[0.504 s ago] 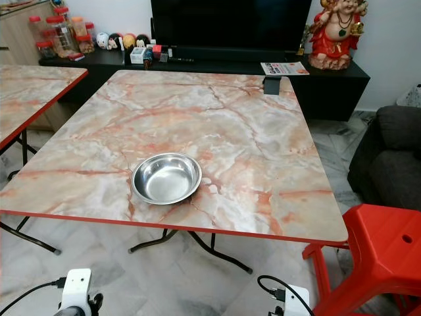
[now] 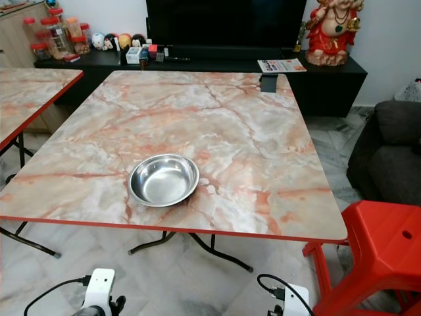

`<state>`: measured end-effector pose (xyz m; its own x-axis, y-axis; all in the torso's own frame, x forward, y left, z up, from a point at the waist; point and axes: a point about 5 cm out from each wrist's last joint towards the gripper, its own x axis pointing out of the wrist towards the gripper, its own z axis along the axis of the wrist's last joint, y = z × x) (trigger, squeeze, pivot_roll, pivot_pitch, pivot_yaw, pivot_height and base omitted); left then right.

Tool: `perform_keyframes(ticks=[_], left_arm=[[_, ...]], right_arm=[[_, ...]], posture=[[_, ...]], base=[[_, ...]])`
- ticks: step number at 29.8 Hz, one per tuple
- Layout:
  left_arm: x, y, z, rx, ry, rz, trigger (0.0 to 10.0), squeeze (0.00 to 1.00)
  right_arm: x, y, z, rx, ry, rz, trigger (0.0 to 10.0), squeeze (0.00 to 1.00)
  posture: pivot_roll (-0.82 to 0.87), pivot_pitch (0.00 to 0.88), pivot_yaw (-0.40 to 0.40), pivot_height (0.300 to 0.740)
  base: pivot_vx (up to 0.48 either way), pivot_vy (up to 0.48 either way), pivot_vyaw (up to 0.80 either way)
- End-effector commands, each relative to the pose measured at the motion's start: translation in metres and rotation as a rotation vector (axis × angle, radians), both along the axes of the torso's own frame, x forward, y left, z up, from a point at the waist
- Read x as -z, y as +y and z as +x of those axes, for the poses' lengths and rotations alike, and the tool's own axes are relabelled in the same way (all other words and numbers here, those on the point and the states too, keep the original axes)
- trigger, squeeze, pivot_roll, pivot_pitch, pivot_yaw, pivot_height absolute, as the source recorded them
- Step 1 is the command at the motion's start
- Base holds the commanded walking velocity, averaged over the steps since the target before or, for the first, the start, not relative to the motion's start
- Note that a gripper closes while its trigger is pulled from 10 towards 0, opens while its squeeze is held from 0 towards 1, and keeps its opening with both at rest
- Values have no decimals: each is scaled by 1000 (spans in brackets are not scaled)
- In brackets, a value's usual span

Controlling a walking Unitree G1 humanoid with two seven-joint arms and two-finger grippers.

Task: Setting the table

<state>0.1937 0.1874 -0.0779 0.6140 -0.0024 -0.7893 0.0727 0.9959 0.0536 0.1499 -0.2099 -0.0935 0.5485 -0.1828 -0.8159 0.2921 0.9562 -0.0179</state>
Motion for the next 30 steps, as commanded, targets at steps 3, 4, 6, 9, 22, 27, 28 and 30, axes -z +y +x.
perform_keyframes(ticks=[3, 4, 6, 9, 22, 27, 28, 30], left_arm=[[1, 0, 0, 28, 25, 16, 10000, 0], [0, -2, 1, 32, 23, 14, 10000, 0], [0, -4, 3, 40, 23, 10, 10000, 0], [-1, -6, 6, 20, 19, -4, 10000, 0], [2, -4, -1, 6, 43, -6, 10000, 0], [3, -2, -3, 3, 46, -3, 10000, 0], [3, -1, -3, 3, 47, -1, 10000, 0], [3, 0, -3, 2, 48, 0, 10000, 0]], right_arm=[[0, 0, -1, 39, -15, 3, 10000, 0], [0, 0, -1, 42, -14, 3, 10000, 0], [0, 0, -2, 42, -13, 3, 10000, 0], [0, -1, -2, 44, -10, 1, 10000, 0], [0, -1, 0, 40, -1, 10, 10000, 0], [0, 0, 0, 46, -6, 6, 10000, 0], [0, 1, 0, 49, -8, 7, 10000, 0], [0, 1, 0, 47, -7, 6, 10000, 0]], posture=[[-86, 0, 41, 725], [-92, 0, 45, 725], [-95, 0, 45, 725], [-92, 0, 40, 725], [-82, 0, 34, 725], [-76, 0, 42, 725], [-75, 0, 44, 725], [-75, 0, 44, 725]], base=[[0, 0, 0], [0, 0, 0], [0, 0, 0], [0, 0, 0], [0, 261, 0], [0, 408, -640], [0, 442, 0], [0, 442, 0]])
